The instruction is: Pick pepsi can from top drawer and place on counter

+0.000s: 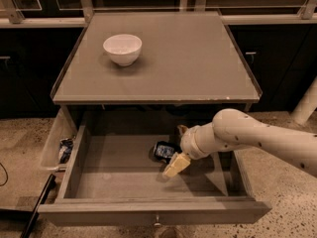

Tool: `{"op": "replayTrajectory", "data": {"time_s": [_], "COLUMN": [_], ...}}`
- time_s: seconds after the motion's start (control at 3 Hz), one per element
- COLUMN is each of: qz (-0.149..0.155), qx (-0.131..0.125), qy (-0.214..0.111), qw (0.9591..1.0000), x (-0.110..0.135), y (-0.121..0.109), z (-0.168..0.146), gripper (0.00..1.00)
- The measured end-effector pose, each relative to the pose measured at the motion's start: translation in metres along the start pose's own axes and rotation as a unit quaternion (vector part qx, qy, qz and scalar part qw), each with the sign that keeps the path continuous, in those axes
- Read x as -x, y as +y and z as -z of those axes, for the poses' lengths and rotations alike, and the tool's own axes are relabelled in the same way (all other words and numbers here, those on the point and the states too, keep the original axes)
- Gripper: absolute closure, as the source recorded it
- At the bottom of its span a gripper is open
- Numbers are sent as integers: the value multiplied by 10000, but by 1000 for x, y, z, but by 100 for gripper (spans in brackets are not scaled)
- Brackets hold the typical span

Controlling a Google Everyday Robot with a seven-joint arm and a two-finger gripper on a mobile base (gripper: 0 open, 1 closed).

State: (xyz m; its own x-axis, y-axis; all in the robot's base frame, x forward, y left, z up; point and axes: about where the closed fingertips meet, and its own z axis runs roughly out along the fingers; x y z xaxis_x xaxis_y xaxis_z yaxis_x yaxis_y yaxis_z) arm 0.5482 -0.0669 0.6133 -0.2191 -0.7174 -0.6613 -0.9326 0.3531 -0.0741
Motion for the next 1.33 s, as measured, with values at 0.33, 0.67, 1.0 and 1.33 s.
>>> {"op": "replayTrajectory", "data": {"time_s": [0.33, 0.67, 1.0, 1.33], "qz": [-5, -5, -5, -5], "qx": [6, 6, 7, 7], "qy": [-3, -3, -3, -3], "qw": [10000, 10000, 10000, 10000], "x": [0, 0, 0, 0], "y": [0, 0, 0, 0], "z": [-1, -1, -1, -1], "gripper": [19, 42, 65, 88]}}
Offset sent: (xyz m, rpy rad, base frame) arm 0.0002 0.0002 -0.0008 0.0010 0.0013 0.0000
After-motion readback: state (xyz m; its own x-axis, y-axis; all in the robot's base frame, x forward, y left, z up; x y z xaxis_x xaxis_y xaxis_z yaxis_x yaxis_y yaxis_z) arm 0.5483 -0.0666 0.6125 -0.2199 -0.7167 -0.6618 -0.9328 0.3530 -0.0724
